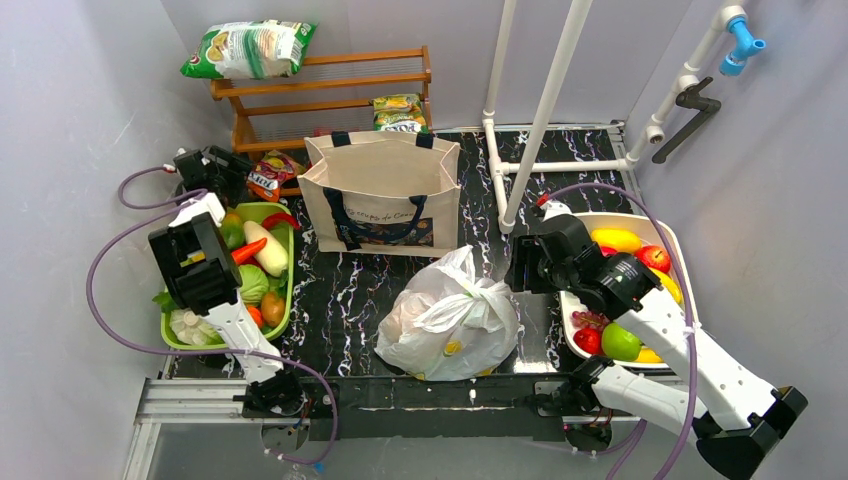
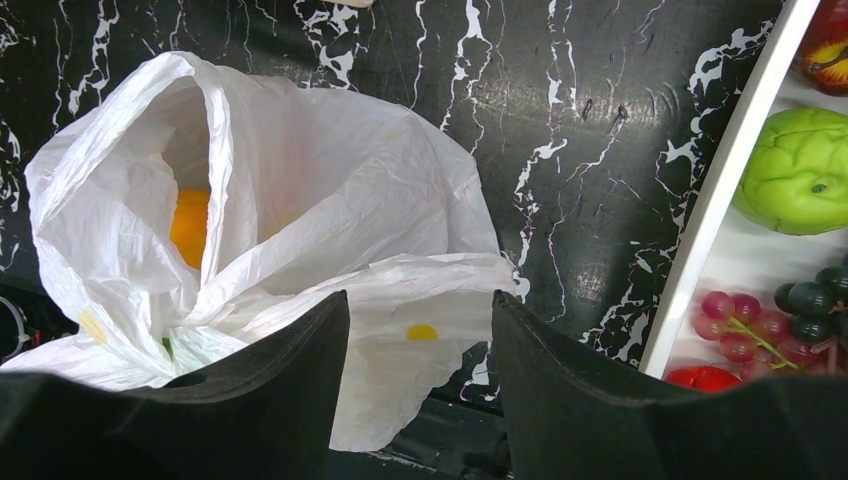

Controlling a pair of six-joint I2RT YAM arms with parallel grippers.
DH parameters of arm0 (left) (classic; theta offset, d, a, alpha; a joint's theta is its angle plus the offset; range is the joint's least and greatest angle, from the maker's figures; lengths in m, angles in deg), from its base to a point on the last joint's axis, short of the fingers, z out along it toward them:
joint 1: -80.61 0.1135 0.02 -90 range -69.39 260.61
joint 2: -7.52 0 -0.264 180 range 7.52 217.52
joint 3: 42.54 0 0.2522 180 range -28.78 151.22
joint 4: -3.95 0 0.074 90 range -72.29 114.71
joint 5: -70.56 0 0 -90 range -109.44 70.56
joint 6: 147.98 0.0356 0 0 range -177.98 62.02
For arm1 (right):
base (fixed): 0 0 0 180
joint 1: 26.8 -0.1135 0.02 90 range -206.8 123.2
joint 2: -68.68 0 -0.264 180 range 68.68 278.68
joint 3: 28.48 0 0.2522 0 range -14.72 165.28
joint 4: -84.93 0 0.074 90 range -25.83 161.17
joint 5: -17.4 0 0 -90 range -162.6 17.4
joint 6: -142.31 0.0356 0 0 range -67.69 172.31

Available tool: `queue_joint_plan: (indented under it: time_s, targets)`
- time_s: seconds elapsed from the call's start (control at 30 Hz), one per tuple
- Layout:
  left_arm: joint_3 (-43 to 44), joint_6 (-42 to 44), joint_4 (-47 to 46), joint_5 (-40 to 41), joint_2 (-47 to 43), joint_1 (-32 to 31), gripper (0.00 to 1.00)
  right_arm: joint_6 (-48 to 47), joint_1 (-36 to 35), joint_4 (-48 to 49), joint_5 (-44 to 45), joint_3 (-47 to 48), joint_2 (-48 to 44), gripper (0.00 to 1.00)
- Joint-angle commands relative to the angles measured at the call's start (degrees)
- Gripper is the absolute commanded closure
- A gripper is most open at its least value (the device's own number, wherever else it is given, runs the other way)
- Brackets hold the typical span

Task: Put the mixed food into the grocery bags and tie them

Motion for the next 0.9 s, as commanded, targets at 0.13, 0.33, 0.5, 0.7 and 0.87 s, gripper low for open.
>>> queue_joint_plan:
  time_s: [0.13, 0.33, 0.5, 0.7, 0.87]
  targets:
    - [-5.4, 2.6, 5.9, 0.2, -3.5, -1.7, 0.16, -0.6, 0.1, 2.2, 0.1, -0.3, 0.6, 0.39]
    - [-7.4, 6.1, 13.8, 2.7, -6.0, -1.8, 0.13, -0.7, 0.1, 1.9, 0.0, -1.0, 0.0, 0.39]
    - [-5.4, 9.2, 3.1, -2.9, -3.4, -1.9, 0.15, -0.9, 0.1, 1.5, -0.5, -1.4, -1.0, 0.39]
    - [-5.5, 0.1, -15.8, -4.3, -0.1, -1.6, 0.18, -1.7, 0.1, 0.6, 0.5, -1.2, -1.8, 0.39]
    - [-1.8, -5.8, -24.5, -10.2, 7.2, -1.5, 0.22, -2.0, 0.1, 0.8, 1.0, -1.6, -1.9, 0.39]
